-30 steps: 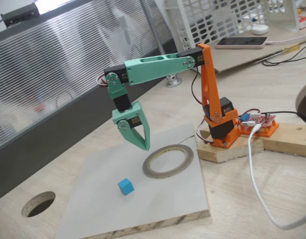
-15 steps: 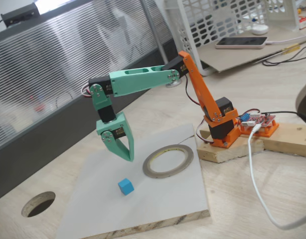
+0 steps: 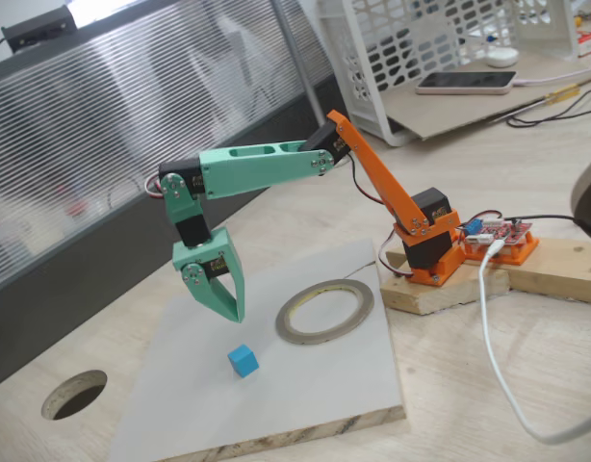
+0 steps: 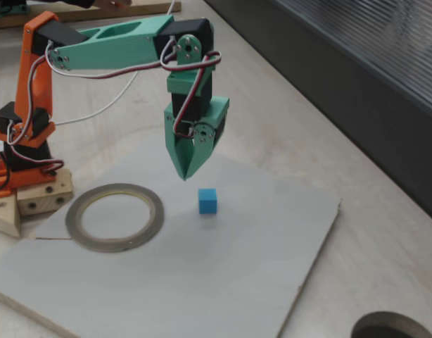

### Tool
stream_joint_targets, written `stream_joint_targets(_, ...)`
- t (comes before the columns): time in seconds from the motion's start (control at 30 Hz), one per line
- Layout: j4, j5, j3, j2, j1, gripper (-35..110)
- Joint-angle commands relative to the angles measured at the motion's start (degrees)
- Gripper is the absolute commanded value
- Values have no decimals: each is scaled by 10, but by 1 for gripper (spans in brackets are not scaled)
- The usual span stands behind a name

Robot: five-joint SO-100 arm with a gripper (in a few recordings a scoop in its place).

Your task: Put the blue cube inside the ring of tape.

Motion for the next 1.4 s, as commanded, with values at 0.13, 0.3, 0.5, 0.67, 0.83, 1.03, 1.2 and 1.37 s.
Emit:
stream_joint_targets(0.13, -4, 5, -36, -9, -11, 0)
stream_joint_targets(0.3, -4, 8, -36, -16, -59, 0)
stream_joint_targets(0.5, -2, 8, -32, -16, -57, 0)
stream_joint_targets(0.67, 4, 8, -27, -16, -56, 0)
stream_joint_targets(0.83, 1, 5, -27, -9, -56, 0)
stream_joint_targets(1.03, 4, 4, -27, -6, -56, 0)
stream_joint_targets(1.2, 0, 7, -27, -6, -56, 0)
stream_joint_targets(1.37, -2, 4, -27, -6, -56, 0)
